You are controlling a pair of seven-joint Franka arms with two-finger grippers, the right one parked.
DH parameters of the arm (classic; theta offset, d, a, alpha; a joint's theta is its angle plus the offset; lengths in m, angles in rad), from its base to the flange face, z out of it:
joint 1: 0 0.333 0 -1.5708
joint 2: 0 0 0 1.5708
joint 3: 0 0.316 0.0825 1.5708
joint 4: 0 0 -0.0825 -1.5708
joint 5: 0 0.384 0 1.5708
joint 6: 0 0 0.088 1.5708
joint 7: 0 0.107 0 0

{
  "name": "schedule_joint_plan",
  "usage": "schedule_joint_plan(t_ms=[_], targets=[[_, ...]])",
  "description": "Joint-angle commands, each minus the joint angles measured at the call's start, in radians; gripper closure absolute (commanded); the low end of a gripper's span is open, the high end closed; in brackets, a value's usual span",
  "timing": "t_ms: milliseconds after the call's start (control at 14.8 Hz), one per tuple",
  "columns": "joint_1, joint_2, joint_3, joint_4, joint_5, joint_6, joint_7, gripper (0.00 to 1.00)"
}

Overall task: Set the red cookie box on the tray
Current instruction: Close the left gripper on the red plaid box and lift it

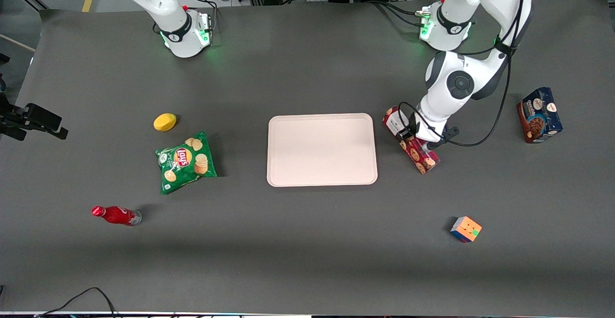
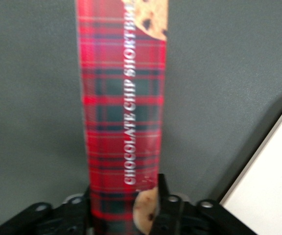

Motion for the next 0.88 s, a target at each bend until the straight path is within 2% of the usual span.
schedule_joint_plan(t_ms=[0, 135, 270, 472, 810], targets=[[0.002, 0.015, 0.006, 0.031, 0.042, -0.004, -0.003, 1.00], [0.007, -0.011, 0.009, 0.062, 0.057, -0.064, -0.003, 1.00], [0.007, -0.057, 0.017, 0.137, 0.088, -0.232, -0.005, 1.00], [0.007, -0.115, 0.018, 0.291, 0.089, -0.530, -0.005, 1.00], [0.007, -0.149, 0.014, 0.572, 0.095, -0.916, 0.012, 1.00]])
